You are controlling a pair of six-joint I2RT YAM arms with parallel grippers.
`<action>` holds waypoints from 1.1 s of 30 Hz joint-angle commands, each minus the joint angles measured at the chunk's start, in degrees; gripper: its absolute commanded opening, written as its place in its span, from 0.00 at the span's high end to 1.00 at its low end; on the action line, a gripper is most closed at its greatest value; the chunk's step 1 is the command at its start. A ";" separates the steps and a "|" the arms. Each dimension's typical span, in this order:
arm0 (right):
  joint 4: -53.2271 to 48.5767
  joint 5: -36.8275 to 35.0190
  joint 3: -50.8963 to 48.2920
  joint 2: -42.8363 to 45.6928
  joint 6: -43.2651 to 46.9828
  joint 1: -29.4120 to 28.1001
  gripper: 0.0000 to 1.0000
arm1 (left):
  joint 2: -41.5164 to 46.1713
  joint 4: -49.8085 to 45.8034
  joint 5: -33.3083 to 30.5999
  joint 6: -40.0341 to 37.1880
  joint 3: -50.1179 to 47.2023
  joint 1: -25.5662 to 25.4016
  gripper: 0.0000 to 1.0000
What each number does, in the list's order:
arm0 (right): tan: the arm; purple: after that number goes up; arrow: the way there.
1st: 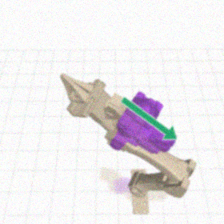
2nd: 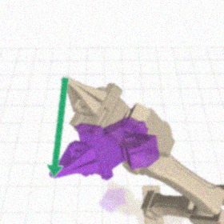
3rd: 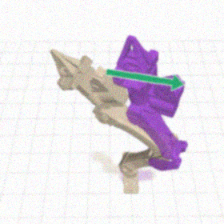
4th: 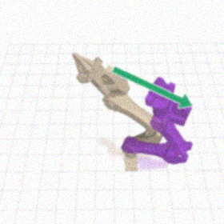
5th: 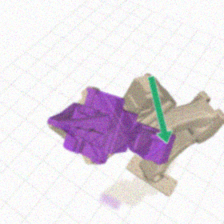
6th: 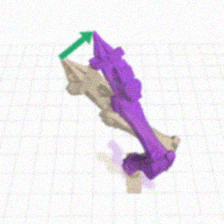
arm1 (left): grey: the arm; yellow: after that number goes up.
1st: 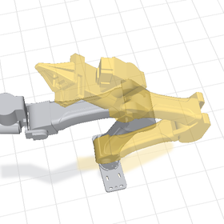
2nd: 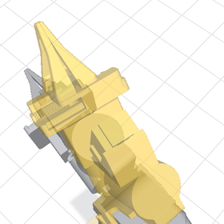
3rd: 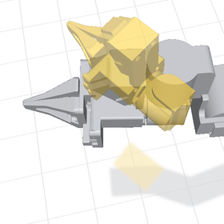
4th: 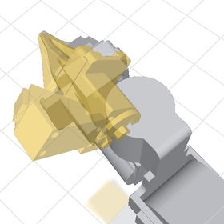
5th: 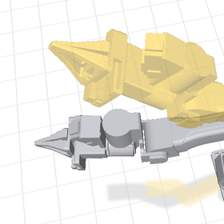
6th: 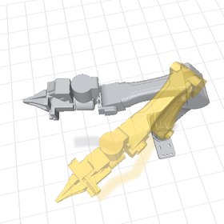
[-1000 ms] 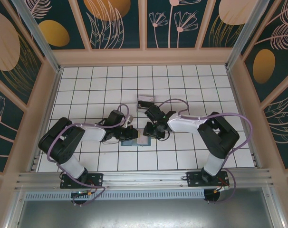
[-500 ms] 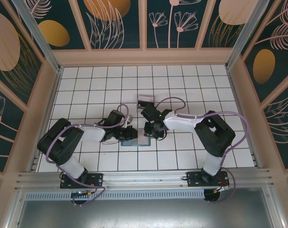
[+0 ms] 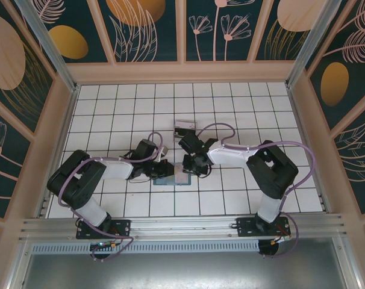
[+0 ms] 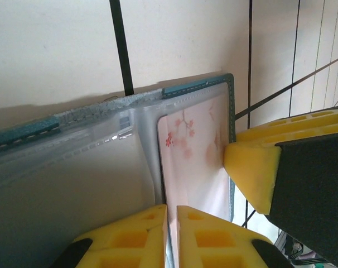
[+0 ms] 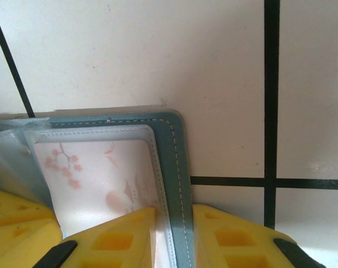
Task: Take the credit cards out of the card holder
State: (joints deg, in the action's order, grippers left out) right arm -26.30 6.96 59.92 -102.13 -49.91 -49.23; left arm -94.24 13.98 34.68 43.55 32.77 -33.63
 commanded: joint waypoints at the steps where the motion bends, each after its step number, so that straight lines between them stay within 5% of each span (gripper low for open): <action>1: -1.57 -0.90 -2.62 -4.68 0.11 -1.04 0.78 | -2.24 -2.48 -0.80 0.09 -1.84 0.32 0.85; 16: -0.84 -0.11 -2.53 -4.89 0.01 -1.39 0.79 | -3.67 0.27 1.84 0.88 -1.84 0.29 0.85; 33: -1.38 -0.28 -2.17 -4.88 0.22 -1.39 0.79 | -1.63 -14.42 -8.48 -4.16 2.85 0.25 0.81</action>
State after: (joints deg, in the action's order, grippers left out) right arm -26.33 7.05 59.92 -102.15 -49.89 -49.25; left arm -95.90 9.30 35.22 42.11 36.23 -33.74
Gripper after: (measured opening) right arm 0.214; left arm 0.184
